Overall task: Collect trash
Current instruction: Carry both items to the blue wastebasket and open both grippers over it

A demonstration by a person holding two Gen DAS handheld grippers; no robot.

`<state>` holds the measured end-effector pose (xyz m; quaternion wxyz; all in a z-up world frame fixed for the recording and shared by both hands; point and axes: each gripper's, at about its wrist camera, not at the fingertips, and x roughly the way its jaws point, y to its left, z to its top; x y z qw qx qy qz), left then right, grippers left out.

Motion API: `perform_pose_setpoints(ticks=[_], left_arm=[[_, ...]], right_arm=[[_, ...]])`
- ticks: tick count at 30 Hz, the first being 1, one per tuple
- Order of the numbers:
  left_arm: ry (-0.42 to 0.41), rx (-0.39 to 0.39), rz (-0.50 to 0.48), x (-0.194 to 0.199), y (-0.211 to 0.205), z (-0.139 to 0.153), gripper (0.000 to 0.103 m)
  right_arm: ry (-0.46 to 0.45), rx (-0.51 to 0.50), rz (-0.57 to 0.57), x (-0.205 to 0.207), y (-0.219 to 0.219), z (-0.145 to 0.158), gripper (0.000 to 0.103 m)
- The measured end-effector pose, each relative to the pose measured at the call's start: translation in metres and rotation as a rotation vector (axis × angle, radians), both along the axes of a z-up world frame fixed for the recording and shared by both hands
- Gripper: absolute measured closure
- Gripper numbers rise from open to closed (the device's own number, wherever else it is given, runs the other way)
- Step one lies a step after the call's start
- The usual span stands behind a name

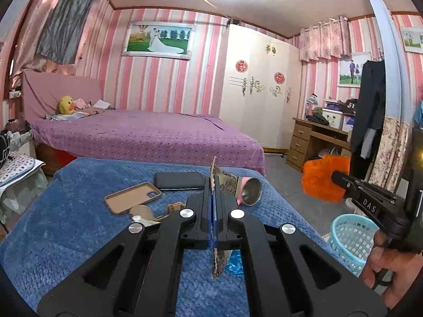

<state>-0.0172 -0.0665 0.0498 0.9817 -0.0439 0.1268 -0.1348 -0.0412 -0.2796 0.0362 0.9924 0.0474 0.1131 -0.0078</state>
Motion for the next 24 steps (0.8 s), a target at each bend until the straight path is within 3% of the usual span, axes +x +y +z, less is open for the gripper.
perform_pose_setpoints(ticks=[13, 24], left_arm=[[-0.027, 0.021, -0.083, 0.003, -0.069, 0.023, 0.103], [-0.065, 0.016, -0.181, -0.006, -0.133, 0.044, 0.103]], right_arm=[[-0.01, 0.08, -0.106, -0.015, -0.066, 0.007, 0.102], [0.028, 0.059, -0.232, -0.029, -0.133, 0.004, 0.102]])
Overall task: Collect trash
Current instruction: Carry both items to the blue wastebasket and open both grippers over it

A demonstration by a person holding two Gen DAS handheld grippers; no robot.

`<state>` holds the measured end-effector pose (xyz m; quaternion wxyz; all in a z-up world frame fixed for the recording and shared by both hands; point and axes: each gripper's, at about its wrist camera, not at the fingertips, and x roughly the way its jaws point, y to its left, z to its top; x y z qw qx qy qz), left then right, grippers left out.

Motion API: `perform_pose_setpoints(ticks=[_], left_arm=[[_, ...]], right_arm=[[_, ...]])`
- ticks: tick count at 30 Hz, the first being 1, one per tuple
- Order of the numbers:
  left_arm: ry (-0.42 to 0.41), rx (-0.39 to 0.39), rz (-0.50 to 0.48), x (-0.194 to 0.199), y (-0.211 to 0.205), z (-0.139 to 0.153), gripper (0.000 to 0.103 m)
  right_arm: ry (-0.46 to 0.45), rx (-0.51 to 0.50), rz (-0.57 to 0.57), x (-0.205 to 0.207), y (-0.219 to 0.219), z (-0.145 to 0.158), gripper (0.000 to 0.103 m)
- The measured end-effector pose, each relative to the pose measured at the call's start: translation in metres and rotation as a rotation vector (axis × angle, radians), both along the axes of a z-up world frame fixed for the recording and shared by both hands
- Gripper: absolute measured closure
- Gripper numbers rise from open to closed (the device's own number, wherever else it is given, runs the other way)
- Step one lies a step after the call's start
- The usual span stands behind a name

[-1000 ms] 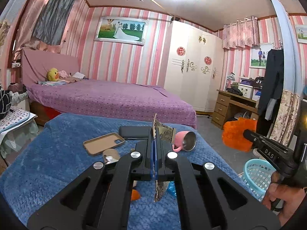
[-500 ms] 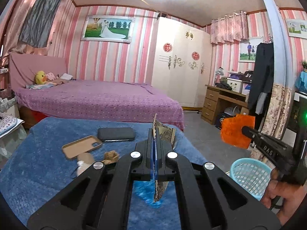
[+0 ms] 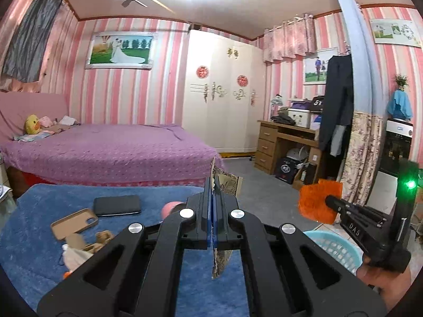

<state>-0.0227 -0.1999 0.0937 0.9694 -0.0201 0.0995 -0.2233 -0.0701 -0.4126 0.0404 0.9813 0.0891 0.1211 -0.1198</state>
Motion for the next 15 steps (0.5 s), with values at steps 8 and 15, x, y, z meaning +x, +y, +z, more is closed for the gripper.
perform_pose_setpoints(ticks=[8, 15], left_arm=[[0.013, -0.019, -0.066, -0.002, -0.037, -0.002, 0.103], [0.029, -0.011, -0.113, 0.0, -0.071, -0.007, 0.103]], right_arm=[[0.032, 0.023, -0.095, -0.013, -0.053, -0.007, 0.102], [0.104, 0.059, -0.118, -0.008, -0.084, -0.021, 0.101]])
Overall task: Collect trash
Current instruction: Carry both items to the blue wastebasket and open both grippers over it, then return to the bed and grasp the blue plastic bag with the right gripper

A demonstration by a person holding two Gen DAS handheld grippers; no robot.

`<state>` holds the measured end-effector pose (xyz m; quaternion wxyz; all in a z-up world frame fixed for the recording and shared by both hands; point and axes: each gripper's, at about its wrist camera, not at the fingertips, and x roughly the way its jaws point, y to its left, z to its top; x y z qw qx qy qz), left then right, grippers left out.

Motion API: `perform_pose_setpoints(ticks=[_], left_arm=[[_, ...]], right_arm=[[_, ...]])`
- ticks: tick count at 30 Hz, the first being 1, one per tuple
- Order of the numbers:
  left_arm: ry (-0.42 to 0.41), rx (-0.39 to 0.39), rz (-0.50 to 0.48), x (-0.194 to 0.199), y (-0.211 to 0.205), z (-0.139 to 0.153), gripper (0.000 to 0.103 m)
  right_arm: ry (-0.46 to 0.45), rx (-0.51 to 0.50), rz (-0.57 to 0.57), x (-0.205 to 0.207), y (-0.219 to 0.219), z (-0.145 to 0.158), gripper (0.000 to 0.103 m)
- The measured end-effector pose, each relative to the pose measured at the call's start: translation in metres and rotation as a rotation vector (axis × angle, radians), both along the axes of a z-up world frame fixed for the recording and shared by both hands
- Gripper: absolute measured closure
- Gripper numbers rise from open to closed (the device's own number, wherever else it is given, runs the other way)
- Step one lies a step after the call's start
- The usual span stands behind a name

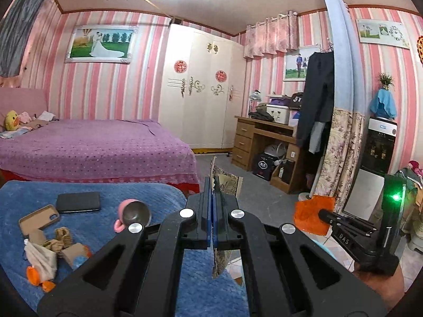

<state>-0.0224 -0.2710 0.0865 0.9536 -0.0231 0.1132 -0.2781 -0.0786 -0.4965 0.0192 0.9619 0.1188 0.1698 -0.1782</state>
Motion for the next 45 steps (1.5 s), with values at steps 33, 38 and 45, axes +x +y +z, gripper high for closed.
perform_pose_setpoints(ticks=[33, 38, 45], left_arm=[[0.208, 0.019, -0.174, 0.014, -0.073, -0.071, 0.021], [0.169, 0.032, -0.004, 0.021, 0.017, -0.054, 0.018], [0.161, 0.079, 0.306, 0.032, 0.161, -0.051, 0.016]], right_arm=[[-0.097, 0.083, -0.221, -0.037, -0.053, 0.002, 0.027], [-0.108, 0.052, -0.075, -0.013, -0.003, 0.01, 0.027], [-0.077, 0.038, 0.192, 0.03, 0.102, 0.013, 0.024]])
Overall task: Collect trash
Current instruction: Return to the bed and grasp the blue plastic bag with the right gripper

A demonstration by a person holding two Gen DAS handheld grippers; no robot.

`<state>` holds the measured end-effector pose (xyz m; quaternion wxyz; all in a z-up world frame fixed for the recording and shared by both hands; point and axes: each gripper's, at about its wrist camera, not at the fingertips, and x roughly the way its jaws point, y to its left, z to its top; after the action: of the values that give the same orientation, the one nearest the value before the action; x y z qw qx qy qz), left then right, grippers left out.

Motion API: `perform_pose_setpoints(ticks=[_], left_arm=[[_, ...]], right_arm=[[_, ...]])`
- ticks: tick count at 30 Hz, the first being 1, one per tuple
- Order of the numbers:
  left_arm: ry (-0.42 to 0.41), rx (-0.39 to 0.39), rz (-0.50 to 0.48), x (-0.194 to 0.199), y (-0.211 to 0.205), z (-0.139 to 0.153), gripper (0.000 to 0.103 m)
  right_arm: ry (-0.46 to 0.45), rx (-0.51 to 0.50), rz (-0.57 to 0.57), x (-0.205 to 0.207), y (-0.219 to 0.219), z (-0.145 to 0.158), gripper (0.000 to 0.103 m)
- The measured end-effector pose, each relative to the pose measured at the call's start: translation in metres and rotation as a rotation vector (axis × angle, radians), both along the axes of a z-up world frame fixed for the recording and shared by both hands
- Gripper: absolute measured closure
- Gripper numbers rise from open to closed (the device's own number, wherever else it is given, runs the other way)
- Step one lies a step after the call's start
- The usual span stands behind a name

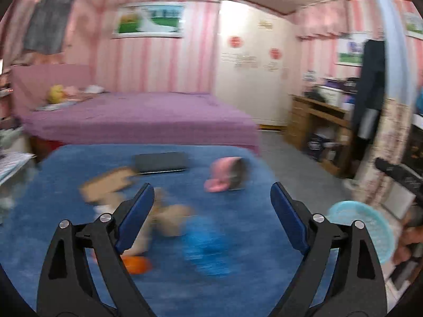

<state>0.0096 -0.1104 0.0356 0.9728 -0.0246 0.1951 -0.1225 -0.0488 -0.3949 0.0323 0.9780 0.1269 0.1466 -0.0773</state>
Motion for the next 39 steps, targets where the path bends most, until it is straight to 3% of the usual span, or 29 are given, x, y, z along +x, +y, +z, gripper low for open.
perform_pose_setpoints(ticks=[6, 13, 16, 21, 31, 39], left_arm=[[0.035, -0.001, 0.122, 0.013, 0.081, -0.015, 0.016], [0.061, -0.033, 0.186, 0.016, 0.128, -0.024, 0.015], [0.061, -0.018, 0.197, 0.014, 0.135, -0.028, 0.014], [0.085, 0.028, 0.205, 0.021, 0.144, -0.041, 0.013], [0.17, 0.053, 0.22, 0.036, 0.163, -0.07, 0.013], [0.226, 0.04, 0.175, 0.044, 0.146, -0.09, 0.013]], right_arm=[[0.033, -0.067, 0.151, 0.025, 0.092, -0.001, 0.022], [0.011, -0.163, 0.25, 0.043, 0.17, 0.016, 0.016], [-0.001, -0.171, 0.267, 0.047, 0.182, 0.004, 0.014], [0.116, -0.221, 0.281, 0.059, 0.202, -0.042, 0.014], [0.185, -0.261, 0.31, 0.082, 0.216, -0.058, 0.014], [0.284, -0.225, 0.353, 0.103, 0.226, -0.088, 0.014]])
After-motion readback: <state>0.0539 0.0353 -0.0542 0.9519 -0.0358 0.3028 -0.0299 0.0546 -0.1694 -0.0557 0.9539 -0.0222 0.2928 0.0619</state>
